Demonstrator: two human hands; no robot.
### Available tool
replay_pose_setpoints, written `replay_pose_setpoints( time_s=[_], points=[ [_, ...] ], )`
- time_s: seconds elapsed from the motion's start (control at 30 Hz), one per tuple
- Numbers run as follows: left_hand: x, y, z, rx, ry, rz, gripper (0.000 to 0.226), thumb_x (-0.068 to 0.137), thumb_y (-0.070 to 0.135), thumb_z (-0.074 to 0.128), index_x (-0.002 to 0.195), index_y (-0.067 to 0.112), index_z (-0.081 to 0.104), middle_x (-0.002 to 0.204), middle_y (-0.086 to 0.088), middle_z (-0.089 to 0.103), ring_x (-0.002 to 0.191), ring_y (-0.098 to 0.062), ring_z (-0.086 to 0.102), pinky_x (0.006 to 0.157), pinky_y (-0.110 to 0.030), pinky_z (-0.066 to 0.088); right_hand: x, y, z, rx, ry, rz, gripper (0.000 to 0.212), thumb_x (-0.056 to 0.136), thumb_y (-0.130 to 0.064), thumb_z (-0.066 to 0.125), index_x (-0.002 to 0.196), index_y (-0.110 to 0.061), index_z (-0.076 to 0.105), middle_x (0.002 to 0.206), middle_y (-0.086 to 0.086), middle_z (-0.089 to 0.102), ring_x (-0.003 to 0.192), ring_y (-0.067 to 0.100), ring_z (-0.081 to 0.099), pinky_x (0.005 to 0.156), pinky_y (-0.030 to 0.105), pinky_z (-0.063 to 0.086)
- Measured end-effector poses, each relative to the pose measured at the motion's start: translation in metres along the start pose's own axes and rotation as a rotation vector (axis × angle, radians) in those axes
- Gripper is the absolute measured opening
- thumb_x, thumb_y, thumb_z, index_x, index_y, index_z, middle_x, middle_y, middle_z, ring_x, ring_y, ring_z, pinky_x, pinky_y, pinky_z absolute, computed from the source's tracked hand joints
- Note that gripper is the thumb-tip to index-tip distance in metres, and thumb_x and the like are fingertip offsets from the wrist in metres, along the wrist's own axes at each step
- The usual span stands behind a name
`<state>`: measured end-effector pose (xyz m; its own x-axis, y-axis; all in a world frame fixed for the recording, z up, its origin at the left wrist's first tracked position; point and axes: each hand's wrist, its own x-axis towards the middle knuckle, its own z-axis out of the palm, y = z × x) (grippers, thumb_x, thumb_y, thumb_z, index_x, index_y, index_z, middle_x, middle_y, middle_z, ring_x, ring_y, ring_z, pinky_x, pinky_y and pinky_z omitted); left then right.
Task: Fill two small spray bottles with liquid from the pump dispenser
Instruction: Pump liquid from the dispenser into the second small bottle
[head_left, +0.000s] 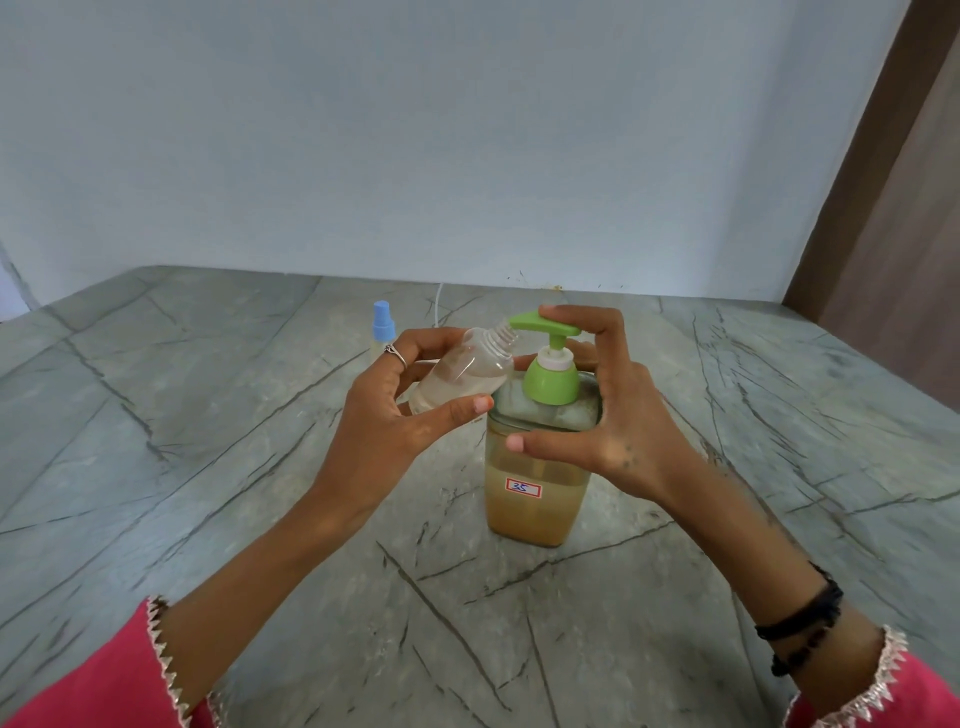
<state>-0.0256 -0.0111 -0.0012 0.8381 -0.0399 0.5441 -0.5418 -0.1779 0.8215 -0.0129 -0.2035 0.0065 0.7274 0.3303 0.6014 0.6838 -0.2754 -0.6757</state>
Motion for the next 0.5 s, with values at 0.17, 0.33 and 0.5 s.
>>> replay_pose_setpoints(
  time_s=[0.17,0.33,0.5],
  points=[
    [0.0011,0.0032,0.0016,-0.007,0.010,-0.011,0.044,0.060,0.032,0.073,0.101,0.037,0.058,0.101,0.018,0.066,0.099,-0.001,0.061,0.072,-0.016,0.053,-0.0011,0.0018,0.0019,0.014,-0.022,-0.020,0.089,0.064,-0.021,0.084,0.124,-0.057,0.029,0.120,-0.009,0.060,0.109,0.003,0.062,0.082,0.018,0.053],
    [0.0026,0.0043,0.0035,-0.021,0.020,-0.013,0.044,0.062,0.028,0.075,0.102,0.034,0.059,0.106,0.008,0.065,0.099,-0.006,0.062,0.071,-0.016,0.052,-0.0023,0.0020,0.0009,-0.029,-0.046,-0.021,0.095,0.065,-0.032,0.084,0.130,-0.060,0.021,0.120,-0.007,0.062,0.107,0.000,0.062,0.085,0.016,0.051],
    [0.0024,0.0045,0.0045,-0.019,0.021,-0.010,0.044,0.063,0.028,0.077,0.102,0.035,0.059,0.107,0.008,0.065,0.100,-0.008,0.061,0.070,-0.016,0.052,-0.0043,0.0053,-0.0004,-0.088,-0.065,-0.017,0.105,0.067,-0.046,0.078,0.141,-0.054,0.005,0.117,-0.015,0.061,0.109,0.000,0.061,0.093,0.022,0.050]
  ],
)
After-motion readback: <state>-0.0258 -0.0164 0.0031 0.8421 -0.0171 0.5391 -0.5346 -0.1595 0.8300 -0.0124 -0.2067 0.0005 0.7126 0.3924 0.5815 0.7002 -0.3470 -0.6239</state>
